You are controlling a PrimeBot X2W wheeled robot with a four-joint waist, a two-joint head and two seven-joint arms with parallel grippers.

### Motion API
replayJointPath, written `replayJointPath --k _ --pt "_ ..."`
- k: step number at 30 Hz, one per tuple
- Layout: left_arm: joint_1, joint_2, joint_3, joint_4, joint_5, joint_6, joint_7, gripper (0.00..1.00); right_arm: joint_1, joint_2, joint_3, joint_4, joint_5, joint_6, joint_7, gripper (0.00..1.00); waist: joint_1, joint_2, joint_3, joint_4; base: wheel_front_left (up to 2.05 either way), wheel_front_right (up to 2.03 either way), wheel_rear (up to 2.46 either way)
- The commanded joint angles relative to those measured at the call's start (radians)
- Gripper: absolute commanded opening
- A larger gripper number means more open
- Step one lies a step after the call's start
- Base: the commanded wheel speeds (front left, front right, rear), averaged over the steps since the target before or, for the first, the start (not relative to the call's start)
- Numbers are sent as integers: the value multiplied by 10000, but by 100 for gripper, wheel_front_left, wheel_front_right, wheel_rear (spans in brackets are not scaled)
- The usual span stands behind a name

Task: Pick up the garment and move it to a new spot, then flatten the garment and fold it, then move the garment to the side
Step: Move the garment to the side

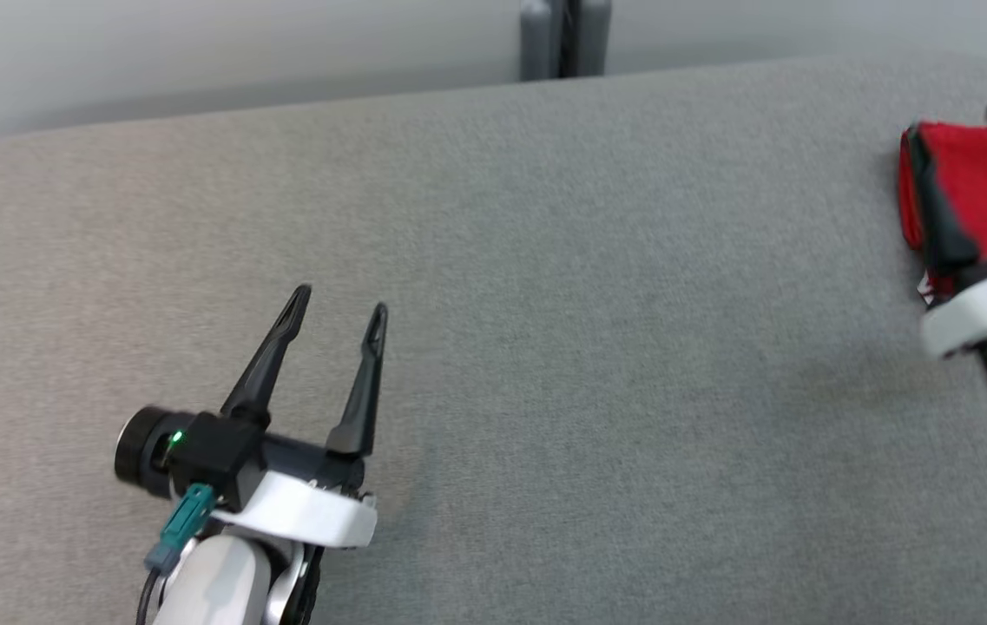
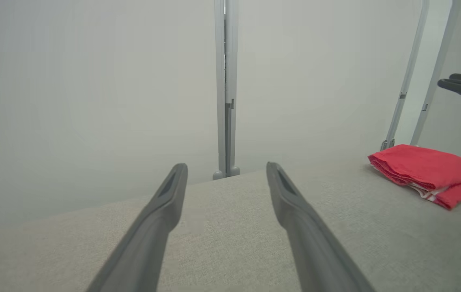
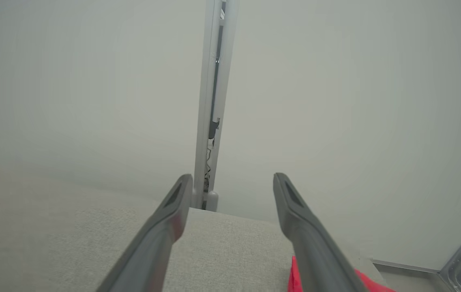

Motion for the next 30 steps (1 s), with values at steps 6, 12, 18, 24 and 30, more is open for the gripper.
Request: replayJointPath --k 6,12,18,24,30 --pt "901 -78 757 -12 -7 64 0 100 2217 1250 -1083 -1280 -508 -6 -49 100 0 0 -887 673 0 0 0" --pt "1524 -158 1192 -31 -11 84 0 100 3865 2227 -1772 -2294 -1515 -6 -50 100 0 0 -1375 816 0 0 0" --pt "1886 -196 1422 -5 -289 -74 0 100 4989 3062 -2256 -2919 -2081 -4 -51 100 0 0 -1563 864 0 0 0" --pt "1828 -198 1355 240 -539 6 -6 100 5314 3304 -2300 -3089 -2299 -4 -50 100 0 0 -1567 878 0 0 0" --pt "1881 -198 1412 498 -453 255 -6 100 5341 3410 -2216 -3073 -2336 -4 -50 100 0 0 -1547 829 0 0 0"
